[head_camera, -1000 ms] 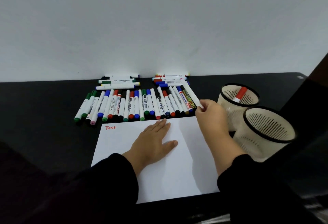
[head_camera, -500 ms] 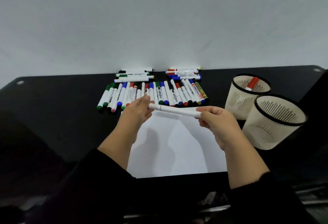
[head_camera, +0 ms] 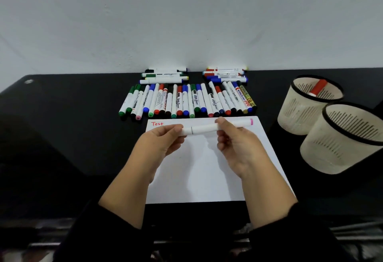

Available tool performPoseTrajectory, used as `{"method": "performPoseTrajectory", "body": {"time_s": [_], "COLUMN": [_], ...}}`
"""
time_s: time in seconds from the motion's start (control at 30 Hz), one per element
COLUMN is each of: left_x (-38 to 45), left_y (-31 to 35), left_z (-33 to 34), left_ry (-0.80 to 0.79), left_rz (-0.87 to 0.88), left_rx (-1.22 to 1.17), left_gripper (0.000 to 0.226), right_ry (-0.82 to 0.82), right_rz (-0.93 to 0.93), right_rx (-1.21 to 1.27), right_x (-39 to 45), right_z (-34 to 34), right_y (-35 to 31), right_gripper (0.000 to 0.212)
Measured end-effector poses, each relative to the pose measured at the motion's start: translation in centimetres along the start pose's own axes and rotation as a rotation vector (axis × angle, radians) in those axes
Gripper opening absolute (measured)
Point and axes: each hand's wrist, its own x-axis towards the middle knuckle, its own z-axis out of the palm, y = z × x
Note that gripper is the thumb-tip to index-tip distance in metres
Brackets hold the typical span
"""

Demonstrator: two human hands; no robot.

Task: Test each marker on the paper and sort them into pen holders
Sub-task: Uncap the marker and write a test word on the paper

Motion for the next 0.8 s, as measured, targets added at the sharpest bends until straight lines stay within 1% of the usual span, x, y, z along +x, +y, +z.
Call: {"method": "performPoseTrajectory", "body": {"time_s": [0.1, 0.2, 0.33, 0.4, 0.5, 0.63, 0.8], "left_x": [0.1, 0.2, 0.2, 0.1, 0.0, -0.1, -0.3], "left_y": [-0.3, -0.2, 0.3, 0.5, 0.7, 0.8, 1.0], "left_z": [0.4, 0.4, 0.0, -0.2, -0.4, -1.0, -1.7], "left_ry": [-0.034, -0.073, -0.155, -0.207, -0.247, -0.232, -0.272], "left_rz": [-0.01, -0.01, -0.037, -0.061, -0.101, -0.122, -0.191], "left_rx": [0.106, 0.22, 0.378, 0.411, 0.4, 0.382, 0.229], "left_gripper": [0.007, 0.008, 0.017, 0.023, 0.028, 0.028, 0.03], "right_ry": [-0.053, -0.062, -0.068, -0.073, -0.102, -0.129, -0.147], "right_rz": [0.039, 0.002, -0.039, -0.052, -0.066, -0.08, -0.086], "right_rx": [-0.036, -0.15, -0.205, -0.224, -0.261, -0.306, -0.307], "right_x": [0.0, 0.2, 0.6, 0.8, 0.9, 0.7, 0.5], "right_z": [0.9, 1.4, 1.9, 2.0, 2.0, 2.2, 2.6], "right_y": [1.1, 1.2, 1.0, 1.0, 1.1, 1.1, 1.0], "right_gripper": [0.016, 0.018, 0.02, 0.02, 0.02, 0.021, 0.021]}}
